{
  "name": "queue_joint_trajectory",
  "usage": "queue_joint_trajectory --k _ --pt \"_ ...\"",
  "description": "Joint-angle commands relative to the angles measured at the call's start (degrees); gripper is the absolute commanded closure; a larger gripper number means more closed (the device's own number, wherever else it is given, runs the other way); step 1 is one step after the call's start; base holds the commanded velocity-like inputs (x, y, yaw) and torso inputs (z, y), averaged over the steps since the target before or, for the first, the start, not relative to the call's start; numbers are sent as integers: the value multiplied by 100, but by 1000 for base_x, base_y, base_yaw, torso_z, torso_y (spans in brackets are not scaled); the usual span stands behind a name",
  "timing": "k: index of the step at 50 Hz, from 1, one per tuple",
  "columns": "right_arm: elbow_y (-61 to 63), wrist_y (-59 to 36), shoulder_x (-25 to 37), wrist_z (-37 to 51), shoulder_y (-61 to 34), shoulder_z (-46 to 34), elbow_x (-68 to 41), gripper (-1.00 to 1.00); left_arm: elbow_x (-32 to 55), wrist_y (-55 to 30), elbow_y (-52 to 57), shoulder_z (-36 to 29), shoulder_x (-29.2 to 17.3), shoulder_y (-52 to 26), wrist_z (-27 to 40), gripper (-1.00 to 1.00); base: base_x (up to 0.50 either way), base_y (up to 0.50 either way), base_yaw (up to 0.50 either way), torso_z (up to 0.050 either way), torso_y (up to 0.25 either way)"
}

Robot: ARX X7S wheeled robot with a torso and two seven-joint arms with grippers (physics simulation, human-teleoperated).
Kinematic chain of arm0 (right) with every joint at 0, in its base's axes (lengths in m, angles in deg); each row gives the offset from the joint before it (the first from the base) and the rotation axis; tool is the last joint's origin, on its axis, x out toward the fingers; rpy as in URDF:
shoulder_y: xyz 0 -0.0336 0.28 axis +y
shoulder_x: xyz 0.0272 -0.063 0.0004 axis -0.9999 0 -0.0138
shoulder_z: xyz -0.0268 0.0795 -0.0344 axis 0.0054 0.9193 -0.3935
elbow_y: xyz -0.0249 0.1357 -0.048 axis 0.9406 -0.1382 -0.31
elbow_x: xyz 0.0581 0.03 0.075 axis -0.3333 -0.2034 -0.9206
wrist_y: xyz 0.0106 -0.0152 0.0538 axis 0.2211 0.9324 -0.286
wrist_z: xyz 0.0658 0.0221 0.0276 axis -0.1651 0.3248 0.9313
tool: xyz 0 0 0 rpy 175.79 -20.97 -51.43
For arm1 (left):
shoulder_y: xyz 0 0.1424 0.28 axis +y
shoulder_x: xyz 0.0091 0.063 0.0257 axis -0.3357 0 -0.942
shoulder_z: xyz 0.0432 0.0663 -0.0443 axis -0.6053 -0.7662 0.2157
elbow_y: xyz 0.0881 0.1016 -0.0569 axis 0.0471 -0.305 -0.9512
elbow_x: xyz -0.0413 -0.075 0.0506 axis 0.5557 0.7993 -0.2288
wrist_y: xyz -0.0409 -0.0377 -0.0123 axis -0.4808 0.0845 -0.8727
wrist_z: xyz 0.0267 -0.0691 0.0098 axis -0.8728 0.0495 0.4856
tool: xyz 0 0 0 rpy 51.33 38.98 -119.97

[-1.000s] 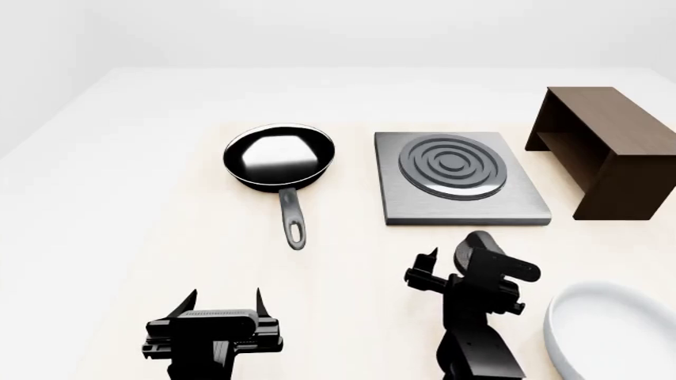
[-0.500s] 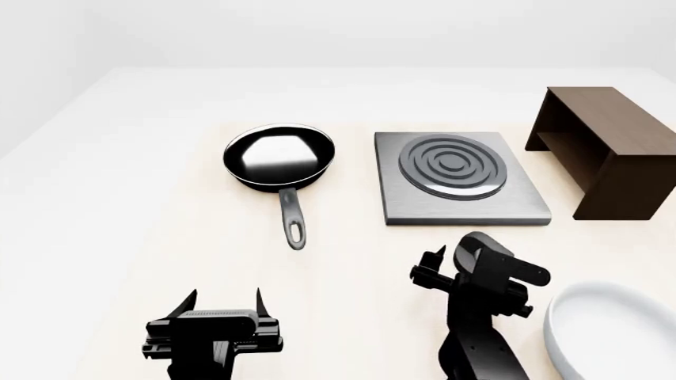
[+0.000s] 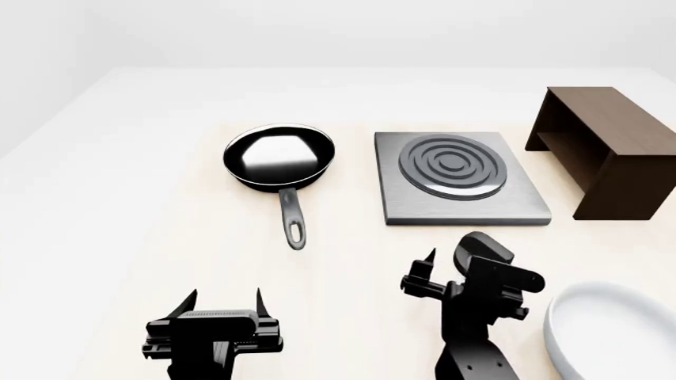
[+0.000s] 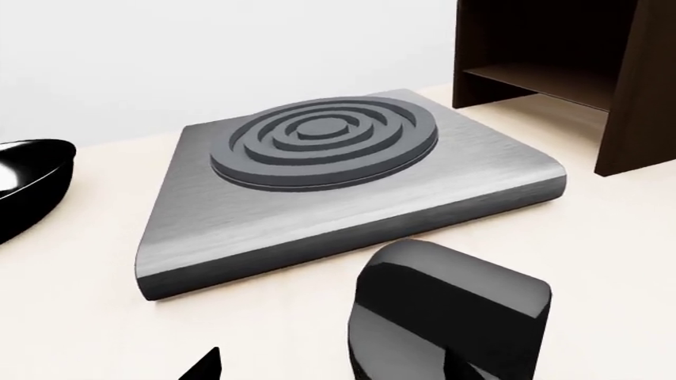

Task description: Turn on the stove.

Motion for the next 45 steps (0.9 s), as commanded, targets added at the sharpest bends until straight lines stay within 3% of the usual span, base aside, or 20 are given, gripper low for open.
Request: queue_joint_trajectory --k 1,9,18,26,27,35,45 --pt "1325 -247 209 -71 723 -292 34 -100 10 302 -54 5 9 31 -118 -100 0 0 0 0 0" --pt "2507 -552 556 -87 1206 -533 44 -100 30 309 -57 -12 -8 27 -106 -100 0 0 0 0 0" --pt "4700 -495 1292 -164 2336 -661 -40 -100 42 319 -68 -37 -28 18 -102 -100 0 0 0 0 0" --pt "6502 320 2015 -113 3811 -408 247 -100 53 321 -76 -57 -43 6 -87 -100 0 0 0 0 0" --pt "6711 858 2143 -176 4278 -294 379 -100 52 323 -75 -61 -45 5 -84 -100 0 0 0 0 0" --pt "6585 2904 2397 -392 5897 110 929 -100 60 359 -120 -74 -55 -9 -71 -100 0 0 0 0 0" --pt "6408 3198 2421 -438 5981 98 990 -100 75 343 -105 -94 -67 -13 -33 -100 0 0 0 0 0"
